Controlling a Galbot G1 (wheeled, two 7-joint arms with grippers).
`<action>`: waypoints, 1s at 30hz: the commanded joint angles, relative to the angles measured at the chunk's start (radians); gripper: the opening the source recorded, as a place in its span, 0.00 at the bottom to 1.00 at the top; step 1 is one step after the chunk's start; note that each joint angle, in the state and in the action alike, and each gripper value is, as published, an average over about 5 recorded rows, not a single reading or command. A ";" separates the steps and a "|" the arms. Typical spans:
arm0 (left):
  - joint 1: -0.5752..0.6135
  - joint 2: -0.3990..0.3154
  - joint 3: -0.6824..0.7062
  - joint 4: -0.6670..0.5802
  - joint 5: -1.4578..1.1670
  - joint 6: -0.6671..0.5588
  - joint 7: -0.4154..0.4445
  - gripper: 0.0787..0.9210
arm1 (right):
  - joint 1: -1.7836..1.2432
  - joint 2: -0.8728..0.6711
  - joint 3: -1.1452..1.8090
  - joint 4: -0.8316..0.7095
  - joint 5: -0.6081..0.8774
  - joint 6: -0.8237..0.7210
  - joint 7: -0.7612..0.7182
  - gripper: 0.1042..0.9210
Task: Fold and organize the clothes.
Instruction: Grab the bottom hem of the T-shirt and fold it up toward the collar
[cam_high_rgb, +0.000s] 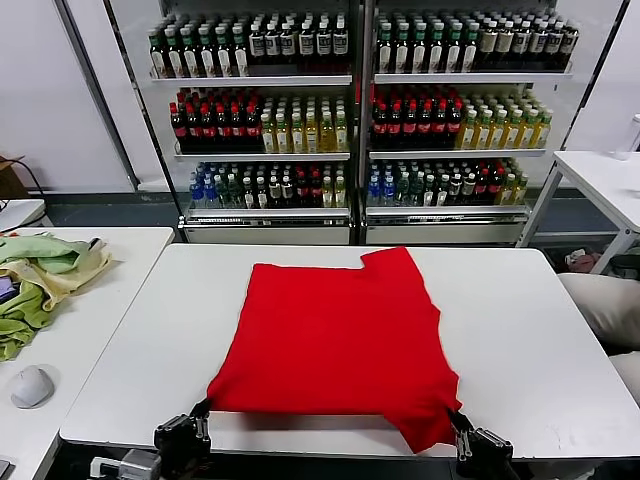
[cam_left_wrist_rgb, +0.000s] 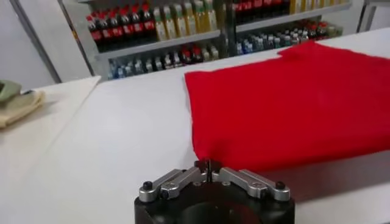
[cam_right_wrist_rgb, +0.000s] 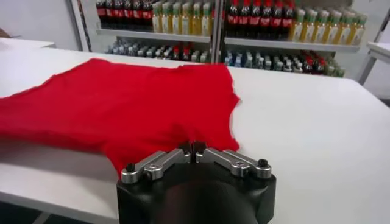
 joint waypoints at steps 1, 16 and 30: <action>-0.259 -0.010 -0.014 0.120 -0.154 0.010 0.070 0.01 | 0.216 0.016 -0.061 -0.048 -0.005 -0.060 0.034 0.01; -0.606 -0.101 0.136 0.433 -0.129 0.042 0.220 0.01 | 0.427 0.055 -0.170 -0.238 -0.037 -0.163 0.104 0.01; -0.701 -0.136 0.206 0.553 -0.070 0.031 0.279 0.01 | 0.461 0.075 -0.195 -0.284 -0.038 -0.162 0.115 0.01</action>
